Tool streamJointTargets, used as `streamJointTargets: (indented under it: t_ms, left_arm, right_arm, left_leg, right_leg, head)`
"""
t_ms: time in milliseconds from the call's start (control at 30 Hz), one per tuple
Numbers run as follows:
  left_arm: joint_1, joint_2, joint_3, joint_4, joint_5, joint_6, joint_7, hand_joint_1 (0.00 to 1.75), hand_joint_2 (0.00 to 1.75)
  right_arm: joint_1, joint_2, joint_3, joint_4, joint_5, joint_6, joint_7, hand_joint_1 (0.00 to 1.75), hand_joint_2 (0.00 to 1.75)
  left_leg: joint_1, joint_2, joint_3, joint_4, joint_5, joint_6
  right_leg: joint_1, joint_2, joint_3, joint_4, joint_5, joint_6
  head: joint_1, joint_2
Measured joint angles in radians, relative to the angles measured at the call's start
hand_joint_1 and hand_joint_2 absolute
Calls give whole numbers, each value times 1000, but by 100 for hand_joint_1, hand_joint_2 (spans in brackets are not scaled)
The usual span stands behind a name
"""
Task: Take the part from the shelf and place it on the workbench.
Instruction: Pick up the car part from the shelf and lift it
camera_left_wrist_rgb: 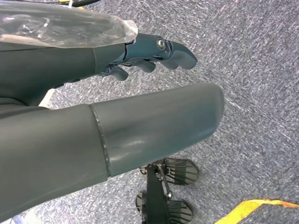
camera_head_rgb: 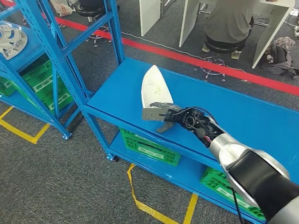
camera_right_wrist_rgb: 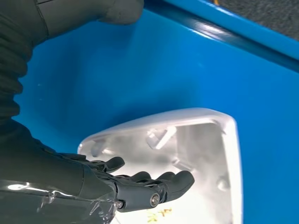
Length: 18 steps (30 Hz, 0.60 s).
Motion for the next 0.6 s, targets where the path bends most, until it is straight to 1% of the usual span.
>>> streamJointTargets:
  t_ms: [267,600]
  left_arm:
    - [0,0,0,0,-3,0,0,0,0]
    - [-1,0,0,0,-10,1,0,0,0]
  right_arm:
    - [-3,1,2,36,14,-20,10,0,175]
    - [-35,13,13,78,75,-87,36,0,175]
  left_leg:
    - [0,0,0,0,0,0]
    - [0,0,0,0,0,0]
  right_leg:
    - [0,0,0,0,0,0]
    - [0,0,0,0,0,0]
  head:
    - [0,0]
    - [-1,0]
